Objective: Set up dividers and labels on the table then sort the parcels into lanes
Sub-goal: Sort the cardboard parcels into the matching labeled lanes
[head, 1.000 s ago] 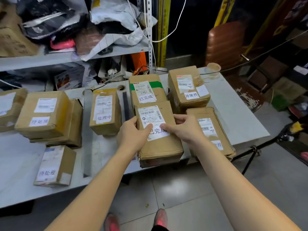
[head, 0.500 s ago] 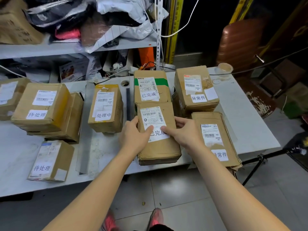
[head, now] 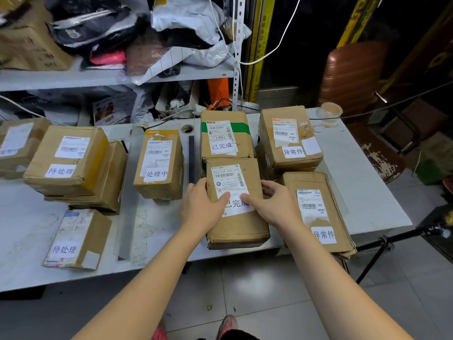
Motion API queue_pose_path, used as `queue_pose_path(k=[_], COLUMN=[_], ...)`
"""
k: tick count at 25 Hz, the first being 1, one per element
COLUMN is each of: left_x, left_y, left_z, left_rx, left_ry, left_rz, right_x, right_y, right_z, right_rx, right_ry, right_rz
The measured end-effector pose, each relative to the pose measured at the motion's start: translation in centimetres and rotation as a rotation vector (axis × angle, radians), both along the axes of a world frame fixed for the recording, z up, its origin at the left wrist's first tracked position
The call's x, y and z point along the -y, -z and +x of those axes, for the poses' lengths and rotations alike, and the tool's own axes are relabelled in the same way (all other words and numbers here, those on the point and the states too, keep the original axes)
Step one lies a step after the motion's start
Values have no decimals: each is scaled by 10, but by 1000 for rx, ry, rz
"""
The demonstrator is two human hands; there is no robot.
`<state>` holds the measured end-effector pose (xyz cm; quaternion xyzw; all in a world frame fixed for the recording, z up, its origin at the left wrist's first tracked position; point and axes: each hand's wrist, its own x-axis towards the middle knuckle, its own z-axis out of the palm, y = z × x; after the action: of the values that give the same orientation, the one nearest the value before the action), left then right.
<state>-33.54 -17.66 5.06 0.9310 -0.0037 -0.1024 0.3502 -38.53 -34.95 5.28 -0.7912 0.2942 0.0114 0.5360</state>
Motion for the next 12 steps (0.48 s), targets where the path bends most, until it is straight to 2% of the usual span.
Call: queue_pose_path(k=[3, 5, 10, 12], left_x=[-7, -17, -54, -73], left_y=[-6, -11, -28, -37], left_z=[-1, 1, 14, 18], left_rx=[43, 67, 103, 104], left_ry=[2, 7, 172, 229], left_rz=[13, 11, 142, 214], right_x=[-1, -4, -31, -45], right_y=[-5, -11, -35, -46], right_z=[2, 7, 25, 34], right_rx=[-2, -2, 78, 147], right_ry=[93, 91, -86, -153], right_rz=[-13, -102, -414, -481])
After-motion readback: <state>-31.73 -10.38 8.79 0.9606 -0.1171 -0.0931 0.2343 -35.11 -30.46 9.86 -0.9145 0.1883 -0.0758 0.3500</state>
